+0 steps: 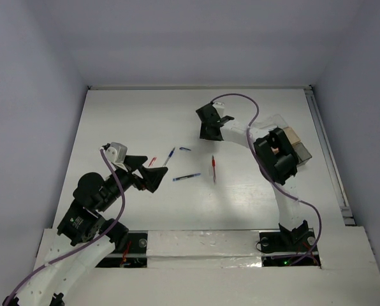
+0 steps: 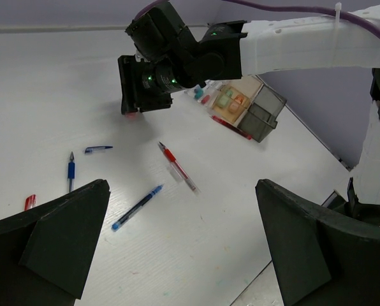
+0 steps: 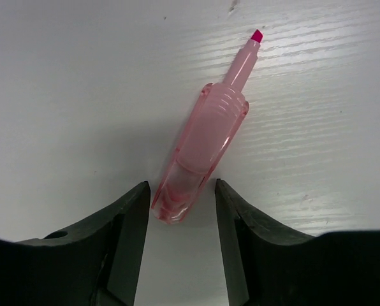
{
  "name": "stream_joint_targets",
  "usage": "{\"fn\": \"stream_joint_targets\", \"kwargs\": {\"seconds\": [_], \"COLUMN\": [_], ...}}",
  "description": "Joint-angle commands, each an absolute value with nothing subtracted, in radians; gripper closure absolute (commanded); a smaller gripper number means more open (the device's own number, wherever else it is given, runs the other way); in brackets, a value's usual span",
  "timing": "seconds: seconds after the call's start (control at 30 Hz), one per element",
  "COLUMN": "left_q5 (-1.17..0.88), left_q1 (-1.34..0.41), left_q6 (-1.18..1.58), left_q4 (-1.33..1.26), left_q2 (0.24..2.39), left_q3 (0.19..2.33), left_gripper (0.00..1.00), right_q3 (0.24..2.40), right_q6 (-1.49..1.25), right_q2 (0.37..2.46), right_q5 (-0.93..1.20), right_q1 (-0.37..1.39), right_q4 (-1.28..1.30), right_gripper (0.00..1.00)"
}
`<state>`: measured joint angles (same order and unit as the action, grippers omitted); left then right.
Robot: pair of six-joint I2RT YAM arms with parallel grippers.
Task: Sort the stationery into containers
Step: Pick up the pen from the center of the board.
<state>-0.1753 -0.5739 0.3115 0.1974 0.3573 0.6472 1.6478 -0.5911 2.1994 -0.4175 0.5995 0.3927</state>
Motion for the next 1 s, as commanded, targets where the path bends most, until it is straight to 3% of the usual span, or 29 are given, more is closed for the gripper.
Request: {"fn": "stream_joint_targets", "kwargs": {"seconds": [0.0, 0.23, 0.57, 0.67, 0.97], "left_q5": [-0.186, -0.193, -0.207, -0.21, -0.192], "left_q1": [-0.568, -0.568, -0.558, -0.558, -0.54], "left_q6": [0.299, 0.298, 0.299, 0.298, 0.342], "left_q4": [0.135, 0.133, 0.13, 0.13, 0.135], "left_q2": [0.364, 0.37, 0.385, 0.393, 0.469], "left_q3": [0.638, 0.638, 0.638, 0.64, 0.647], "left_gripper": [0.01, 0.01, 0.01, 0.01, 0.01], "right_q3": [1.605, 1.542, 1.471, 1.424, 1.292], "right_q6": [-0.618, -0.629, -0.56, -0.494, -0.361], "right_q2": [2.209, 2.172, 2.03, 1.92, 1.625], "right_q5": [-0.41, -0.426, -0.425, -0.384, 0.029], "right_q1": [0.566, 0.566, 0.566, 0.566, 0.566], "right_q4": [0.391, 0.376, 0.333, 0.289, 0.293], "right_gripper": [0.49, 0.64, 0.94, 0.97, 0.97]}}
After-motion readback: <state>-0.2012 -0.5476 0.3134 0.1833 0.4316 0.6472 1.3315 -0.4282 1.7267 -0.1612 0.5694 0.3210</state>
